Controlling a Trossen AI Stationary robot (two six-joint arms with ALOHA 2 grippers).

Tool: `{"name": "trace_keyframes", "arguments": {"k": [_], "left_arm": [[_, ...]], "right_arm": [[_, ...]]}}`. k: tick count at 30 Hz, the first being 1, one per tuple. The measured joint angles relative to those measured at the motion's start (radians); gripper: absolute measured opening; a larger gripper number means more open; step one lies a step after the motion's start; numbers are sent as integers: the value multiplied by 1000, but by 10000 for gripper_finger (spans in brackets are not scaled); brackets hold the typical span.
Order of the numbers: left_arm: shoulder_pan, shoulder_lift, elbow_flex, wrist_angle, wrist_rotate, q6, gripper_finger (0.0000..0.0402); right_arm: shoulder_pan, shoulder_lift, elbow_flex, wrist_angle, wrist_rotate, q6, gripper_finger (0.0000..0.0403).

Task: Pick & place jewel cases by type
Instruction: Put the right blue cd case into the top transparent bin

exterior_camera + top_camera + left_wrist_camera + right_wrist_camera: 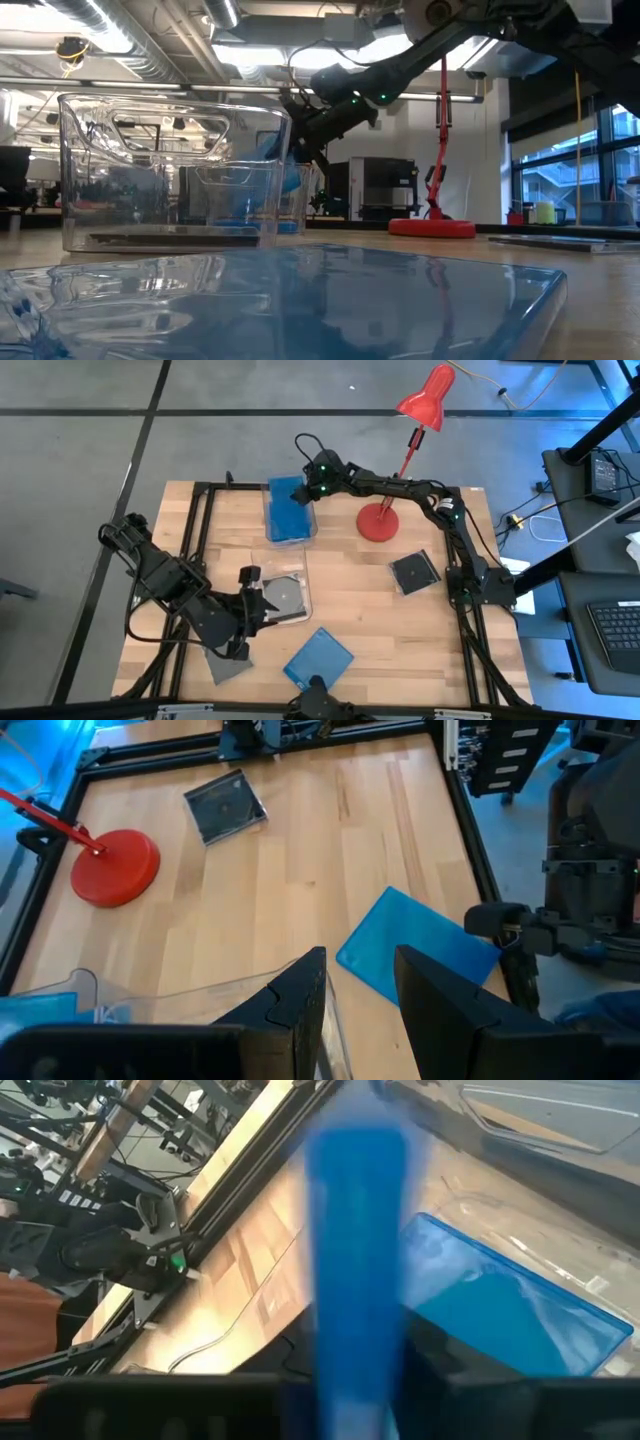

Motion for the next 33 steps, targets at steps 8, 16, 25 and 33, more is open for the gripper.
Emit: {"name": "trace_keyframes", "arguments": {"k": [8, 16, 25, 33], "left_arm": [[0, 0, 0, 0, 0, 0, 118], [0, 0, 0, 0, 0, 0, 118], [0, 1, 0, 0, 0, 0, 118], [0, 1, 0, 0, 0, 23, 118]], "right_arm": [[0, 0, 0, -1, 0, -1, 114], [-5, 0, 0, 1, 1, -91, 112], [-5, 0, 0, 0, 3, -230, 112], [6, 0, 0, -27, 21, -294, 113]]}}
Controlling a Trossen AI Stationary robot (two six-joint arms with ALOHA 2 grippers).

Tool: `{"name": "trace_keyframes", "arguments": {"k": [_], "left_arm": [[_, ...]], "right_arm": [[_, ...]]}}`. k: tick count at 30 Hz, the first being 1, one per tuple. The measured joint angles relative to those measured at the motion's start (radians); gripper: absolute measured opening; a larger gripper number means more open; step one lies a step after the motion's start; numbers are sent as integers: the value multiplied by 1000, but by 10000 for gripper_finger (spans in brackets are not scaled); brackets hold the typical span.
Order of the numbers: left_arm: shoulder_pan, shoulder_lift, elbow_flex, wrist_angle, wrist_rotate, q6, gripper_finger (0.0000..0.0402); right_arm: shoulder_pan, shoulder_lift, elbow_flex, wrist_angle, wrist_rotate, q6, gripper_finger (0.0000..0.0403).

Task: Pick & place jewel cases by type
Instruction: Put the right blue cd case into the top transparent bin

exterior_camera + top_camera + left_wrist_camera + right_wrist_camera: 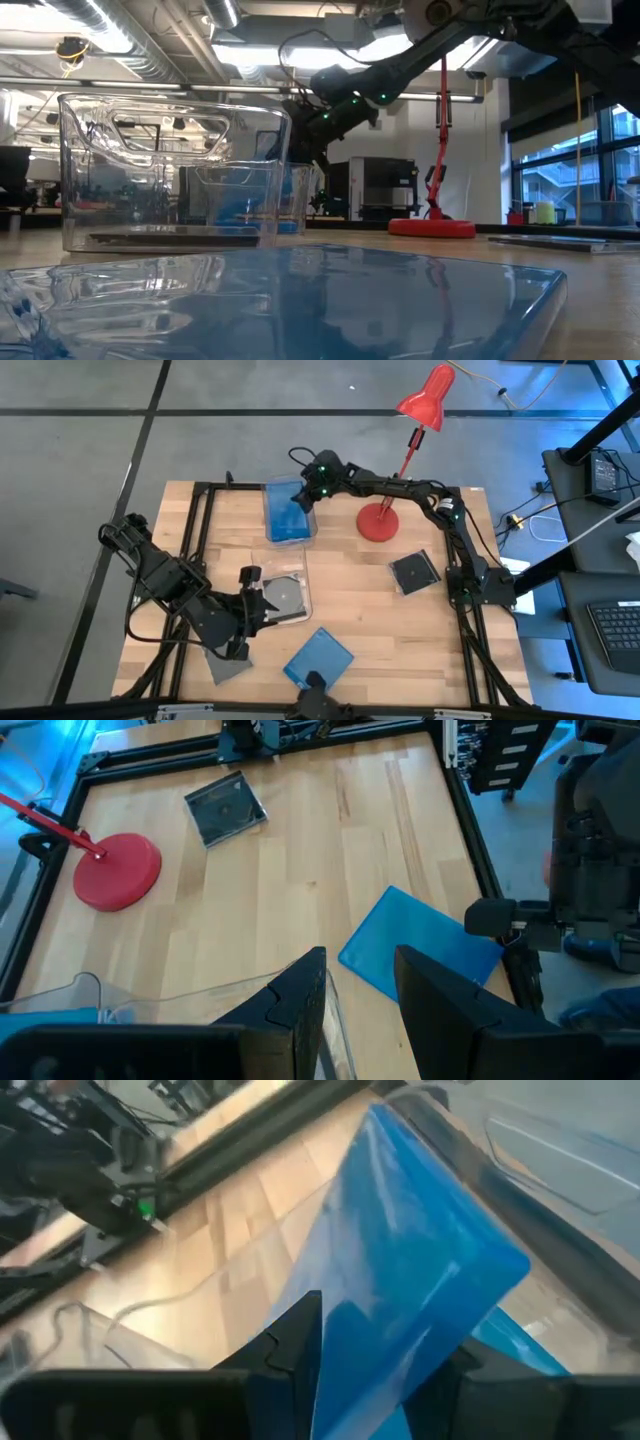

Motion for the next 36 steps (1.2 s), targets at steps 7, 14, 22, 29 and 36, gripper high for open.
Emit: {"name": "trace_keyframes", "arguments": {"k": [7, 14, 22, 29, 36], "left_arm": [[0, 0, 0, 0, 0, 15, 118], [0, 0, 0, 0, 0, 11, 118], [0, 0, 0, 0, 0, 11, 118], [0, 0, 0, 0, 0, 11, 118], [0, 0, 0, 0, 0, 11, 118]], "right_arm": [[6, 0, 41, -101, 8, -47, 113], [8, 1, 90, -117, 5, -45, 132], [8, 1, 114, -157, 43, -36, 197], [8, 1, 191, -317, 120, -87, 211], [8, 1, 302, -541, 225, -191, 211]]}}
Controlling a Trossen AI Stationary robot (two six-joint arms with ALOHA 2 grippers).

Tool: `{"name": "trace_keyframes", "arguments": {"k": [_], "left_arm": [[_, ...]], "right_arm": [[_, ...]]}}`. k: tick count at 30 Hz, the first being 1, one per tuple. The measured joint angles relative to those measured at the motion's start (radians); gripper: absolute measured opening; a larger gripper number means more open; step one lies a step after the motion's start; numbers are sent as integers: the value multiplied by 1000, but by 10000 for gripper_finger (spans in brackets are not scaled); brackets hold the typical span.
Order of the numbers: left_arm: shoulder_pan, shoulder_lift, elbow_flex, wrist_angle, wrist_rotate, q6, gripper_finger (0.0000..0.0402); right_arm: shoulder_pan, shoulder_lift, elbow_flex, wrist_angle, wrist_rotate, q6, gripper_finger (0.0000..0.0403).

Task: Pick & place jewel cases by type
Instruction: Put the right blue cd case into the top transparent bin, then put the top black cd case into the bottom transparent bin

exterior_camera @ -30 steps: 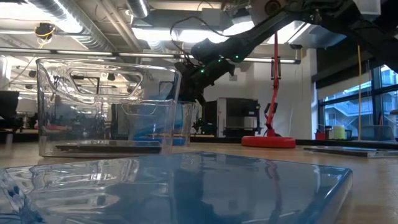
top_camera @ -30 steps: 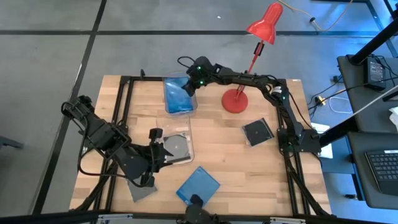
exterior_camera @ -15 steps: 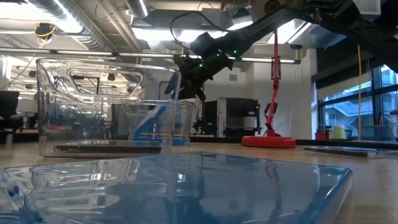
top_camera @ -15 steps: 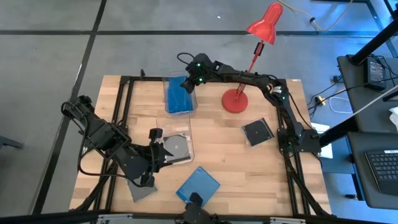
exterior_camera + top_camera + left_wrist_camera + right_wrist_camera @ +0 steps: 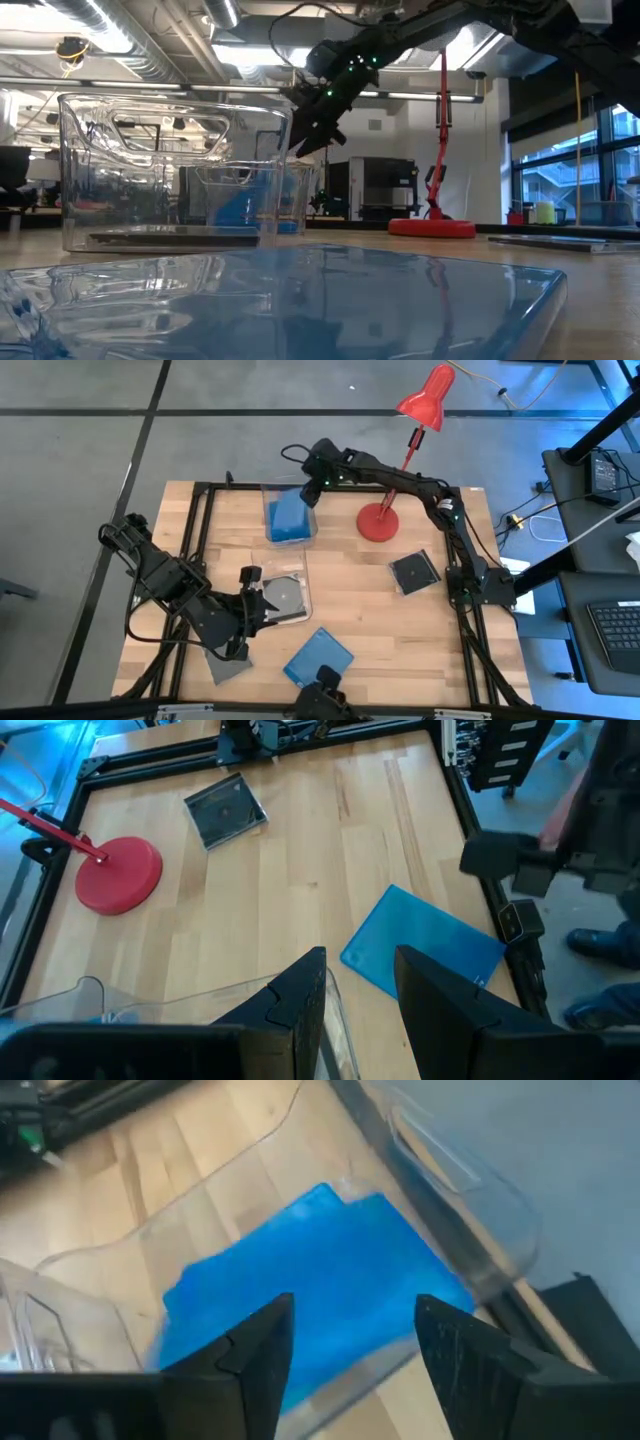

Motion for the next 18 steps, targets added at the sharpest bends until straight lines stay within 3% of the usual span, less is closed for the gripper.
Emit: {"name": "trace_keyframes", "arguments": {"k": [6, 11, 18], "left_arm": [[0, 0, 0, 0, -1, 0, 118], [0, 6, -8, 1, -84, -7, 118], [3, 50, -8, 7, -221, -26, 118]], "right_arm": [[4, 0, 147, -273, 3, -64, 211], [58, -2, 295, -603, 19, -44, 211], [200, -142, 194, -808, 23, 37, 211]]}}
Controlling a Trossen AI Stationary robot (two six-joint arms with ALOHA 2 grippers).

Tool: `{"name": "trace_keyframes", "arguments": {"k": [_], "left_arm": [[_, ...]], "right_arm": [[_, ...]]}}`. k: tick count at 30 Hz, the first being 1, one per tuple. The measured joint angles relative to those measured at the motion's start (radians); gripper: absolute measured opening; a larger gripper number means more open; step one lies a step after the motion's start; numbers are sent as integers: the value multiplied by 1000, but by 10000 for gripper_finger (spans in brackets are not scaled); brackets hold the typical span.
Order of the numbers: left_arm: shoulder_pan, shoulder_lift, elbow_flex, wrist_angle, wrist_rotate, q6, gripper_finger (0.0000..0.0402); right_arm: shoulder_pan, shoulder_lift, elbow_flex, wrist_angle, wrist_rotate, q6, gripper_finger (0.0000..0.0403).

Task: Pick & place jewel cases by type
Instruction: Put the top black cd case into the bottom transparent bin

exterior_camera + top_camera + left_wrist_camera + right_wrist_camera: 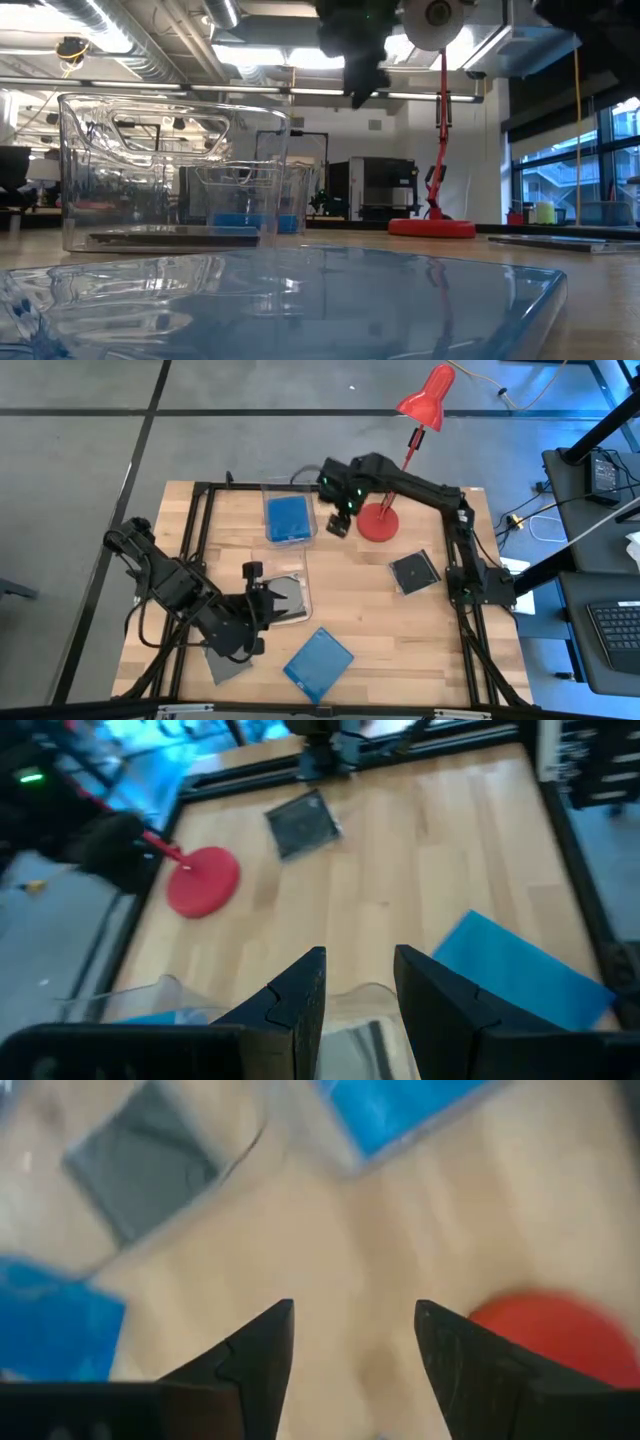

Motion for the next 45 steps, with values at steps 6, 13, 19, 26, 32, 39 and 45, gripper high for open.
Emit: {"name": "trace_keyframes", "arguments": {"k": [6, 13, 19, 26, 32, 39, 45], "left_arm": [[48, 55, 0, 4, -7, -48, 116], [134, 142, -1, 11, 67, -138, 114], [208, 210, -2, 159, 137, -82, 114], [311, 273, -1, 390, 270, 82, 114], [413, 349, -1, 577, 388, 148, 114], [507, 516, -1, 851, 542, 112, 115], [553, 620, -2, 914, 542, 84, 113]], "right_arm": [[144, -107, -80, -63, 141, 77, 211], [304, -321, -407, 126, 203, 169, 211], [352, -577, -828, 388, 211, 287, 211], [289, -888, -1190, 389, 377, 624, 211], [191, -1030, -1389, 398, 467, 798, 211], [150, -1048, -1512, 500, 490, 872, 211], [146, -1050, -1527, 494, 497, 873, 211]]}}
